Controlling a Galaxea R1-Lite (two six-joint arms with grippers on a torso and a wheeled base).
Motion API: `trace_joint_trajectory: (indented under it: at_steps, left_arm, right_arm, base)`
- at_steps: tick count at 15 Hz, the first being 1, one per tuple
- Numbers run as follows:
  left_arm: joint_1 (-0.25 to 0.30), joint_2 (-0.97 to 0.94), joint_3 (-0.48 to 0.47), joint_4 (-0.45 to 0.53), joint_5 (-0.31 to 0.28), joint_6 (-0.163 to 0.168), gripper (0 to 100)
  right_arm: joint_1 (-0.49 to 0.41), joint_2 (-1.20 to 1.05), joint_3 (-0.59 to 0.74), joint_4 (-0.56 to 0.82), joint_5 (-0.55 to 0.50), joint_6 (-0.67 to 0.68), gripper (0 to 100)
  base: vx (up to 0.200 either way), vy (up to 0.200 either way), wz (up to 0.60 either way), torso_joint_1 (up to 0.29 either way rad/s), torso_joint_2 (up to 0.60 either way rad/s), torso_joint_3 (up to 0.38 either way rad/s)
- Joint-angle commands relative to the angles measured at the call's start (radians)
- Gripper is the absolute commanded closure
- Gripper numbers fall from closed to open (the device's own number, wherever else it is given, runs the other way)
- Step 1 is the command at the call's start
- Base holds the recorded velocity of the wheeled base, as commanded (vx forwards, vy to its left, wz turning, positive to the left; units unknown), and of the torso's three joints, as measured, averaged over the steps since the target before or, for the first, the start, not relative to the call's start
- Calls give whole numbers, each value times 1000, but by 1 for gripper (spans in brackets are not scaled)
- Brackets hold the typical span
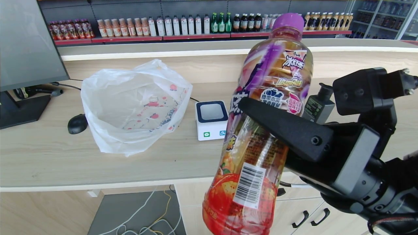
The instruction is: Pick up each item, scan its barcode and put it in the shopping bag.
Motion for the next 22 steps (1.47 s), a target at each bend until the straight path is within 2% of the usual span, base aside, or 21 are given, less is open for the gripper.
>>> trace_joint_trajectory:
  at_steps: [1,7,13,19,22]
  left_arm:
    - [0,0,0,0,0,0,0]
    - [0,0,0,0,0,-2,0]
    - [0,0,0,2,0,0,0]
    - [0,0,0,2,0,-2,0]
    - [0,0,0,0,0,0,0]
  right_arm:
    - [4,3,-4,-1,1,1,100]
    - [7,0,25,-1,-1,-22,100]
    - [1,-2,62,-1,-2,-212,100]
    - [-105,14,85,-1,-5,-479,100]
    - [-141,8,155,-1,-64,-591,100]
  base:
    - [0,0,0,0,0,0]
    - [0,0,0,0,0,0]
    - [0,0,0,0,0,0]
    - [0,0,0,0,0,0]
    - [0,0,0,0,0,0]
